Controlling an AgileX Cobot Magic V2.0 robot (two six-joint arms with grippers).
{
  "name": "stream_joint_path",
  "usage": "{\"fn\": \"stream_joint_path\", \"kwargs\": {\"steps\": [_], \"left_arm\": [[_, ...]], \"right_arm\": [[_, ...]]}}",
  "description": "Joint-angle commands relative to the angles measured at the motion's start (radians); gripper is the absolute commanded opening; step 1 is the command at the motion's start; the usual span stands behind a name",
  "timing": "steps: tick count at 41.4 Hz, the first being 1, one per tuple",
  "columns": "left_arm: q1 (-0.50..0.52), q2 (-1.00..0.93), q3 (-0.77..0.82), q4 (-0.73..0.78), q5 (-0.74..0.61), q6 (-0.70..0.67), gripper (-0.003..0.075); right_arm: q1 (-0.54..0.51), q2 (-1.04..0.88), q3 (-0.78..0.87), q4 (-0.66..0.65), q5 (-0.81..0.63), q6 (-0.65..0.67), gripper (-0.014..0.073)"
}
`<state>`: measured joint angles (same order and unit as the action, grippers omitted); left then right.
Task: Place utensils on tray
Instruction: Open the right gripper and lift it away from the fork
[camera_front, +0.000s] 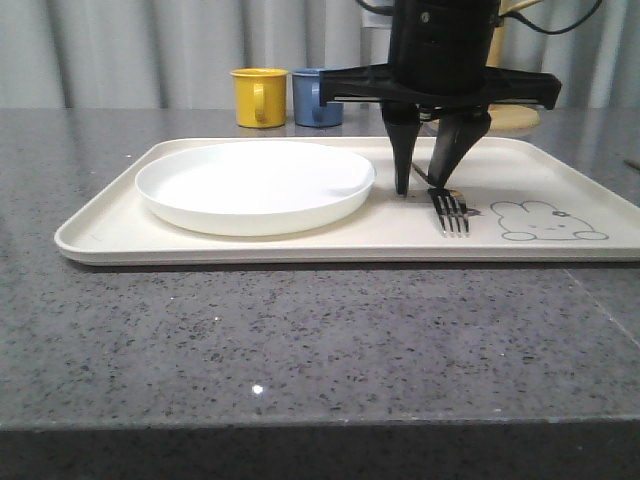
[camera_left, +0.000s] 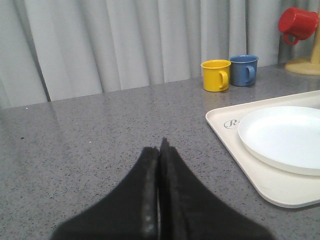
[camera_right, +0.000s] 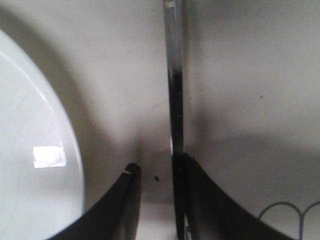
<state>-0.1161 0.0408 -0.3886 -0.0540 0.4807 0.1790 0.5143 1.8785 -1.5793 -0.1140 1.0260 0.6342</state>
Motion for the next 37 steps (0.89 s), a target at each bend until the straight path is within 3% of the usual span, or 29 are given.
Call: {"fn": "stream_joint_path", "kwargs": {"steps": [1,15,20,37], "left_arm": [[0.002,0.013,-0.023,-0.011,-0.090,-0.010,-0.0019],[0.002,0.013,-0.023,-0.011,-0.090,-0.010,-0.0019],[0.002,0.013,-0.023,-0.011,-0.090,-0.010,-0.0019],[0.002,0.013,-0.023,-0.011,-0.090,-0.010,-0.0019]], "right_arm": [[-0.001,-0.049,-0.043,-0.019,-0.021,-0.001,0.0337],[-0.009,-0.107,-0.124,-0.106,0.046,-0.003,0.0344],[-0.032,-0.140,-0.141,-0.106,0.104,-0.101,0.0344],[-0.282,-0.242,-0.050,-0.064,0.184,-0.321,0.0344]]}}
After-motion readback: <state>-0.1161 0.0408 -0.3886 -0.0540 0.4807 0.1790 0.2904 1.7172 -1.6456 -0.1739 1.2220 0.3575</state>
